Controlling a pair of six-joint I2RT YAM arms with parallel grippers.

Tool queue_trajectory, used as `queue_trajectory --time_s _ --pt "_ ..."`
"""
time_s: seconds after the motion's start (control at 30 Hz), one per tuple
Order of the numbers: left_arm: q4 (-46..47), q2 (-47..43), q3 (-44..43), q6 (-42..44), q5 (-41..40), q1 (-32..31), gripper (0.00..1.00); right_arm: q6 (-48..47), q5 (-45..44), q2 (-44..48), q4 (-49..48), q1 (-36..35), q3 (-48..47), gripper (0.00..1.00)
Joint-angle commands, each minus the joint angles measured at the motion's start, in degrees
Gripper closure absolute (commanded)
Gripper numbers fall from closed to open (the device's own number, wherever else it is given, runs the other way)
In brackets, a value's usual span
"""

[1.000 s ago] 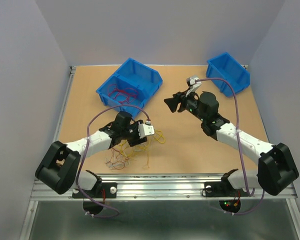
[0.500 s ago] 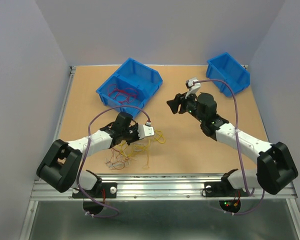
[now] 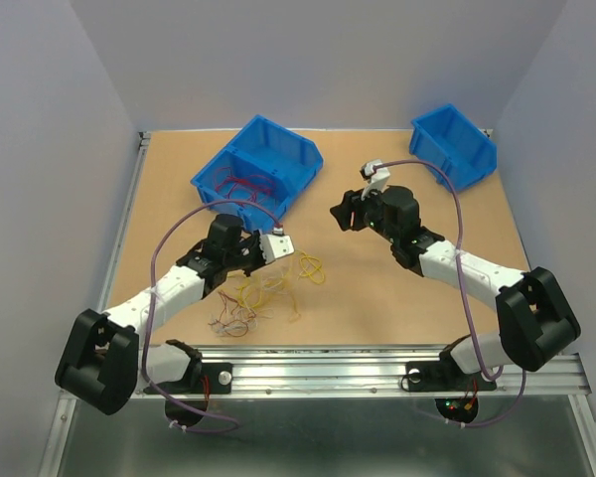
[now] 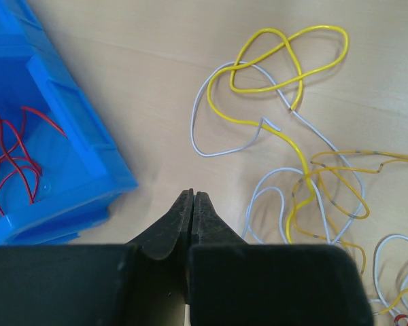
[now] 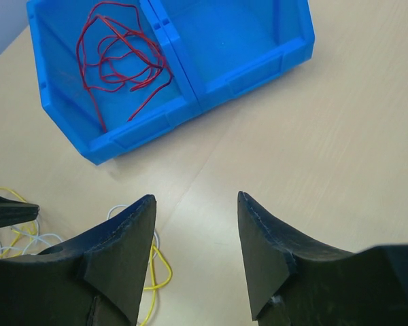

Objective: Untangle the cables

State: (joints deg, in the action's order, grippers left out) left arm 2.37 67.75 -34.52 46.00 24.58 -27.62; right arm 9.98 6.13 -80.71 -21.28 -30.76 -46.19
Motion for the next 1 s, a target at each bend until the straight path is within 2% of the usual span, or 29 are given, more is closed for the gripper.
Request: queue_trajectory --time_s 0.0,0.1,0.2,0.27,0.37,0.53,0.67,0.83,0.97 --pt "0.79 -2.78 -0.9 -1.78 2.05 1.25 1.0 0.13 -1.3 1.78 -3.42 0.18 -1.97 0.43" --pt "1.76 -5.16 -1.68 -3.63 2.84 1.51 1.0 0.13 0.63 1.78 -4.99 0.09 -1.62 0.43" --pt "-1.22 -8.5 -6.42 -5.83 6.17 1.51 1.0 -1.01 9.31 1.61 -8.93 0.09 -0.65 0.4" --pt "-3.85 -9.56 -10.99 -7.67 9.33 0.9 1.0 -2.06 19.32 1.17 -12.62 0.09 0.05 0.38" --pt "-4.74 -9.82 -17.05 -10.91 8.39 -0.68 1.0 -2.68 27.61 0.37 -15.54 0.0 0.14 0.38" --pt "-4.57 -6.76 -28.99 -13.74 6.54 -5.77 1.0 -5.76 36.29 1.34 -20.11 -1.05 2.68 0.35" --pt "-2.99 -2.54 -36.74 -15.93 7.68 -9.11 1.0 -5.67 40.1 2.04 -27.57 -2.72 5.15 0.34" --pt "5.52 0.02 -38.25 -21.29 9.0 -9.82 1.0 -6.02 40.1 1.17 -30.58 -4.21 5.76 0.34" --pt "15.62 -2.52 -31.68 -25.17 7.77 -9.91 1.0 -6.64 41.24 -0.76 -31.11 -4.57 5.24 0.34"
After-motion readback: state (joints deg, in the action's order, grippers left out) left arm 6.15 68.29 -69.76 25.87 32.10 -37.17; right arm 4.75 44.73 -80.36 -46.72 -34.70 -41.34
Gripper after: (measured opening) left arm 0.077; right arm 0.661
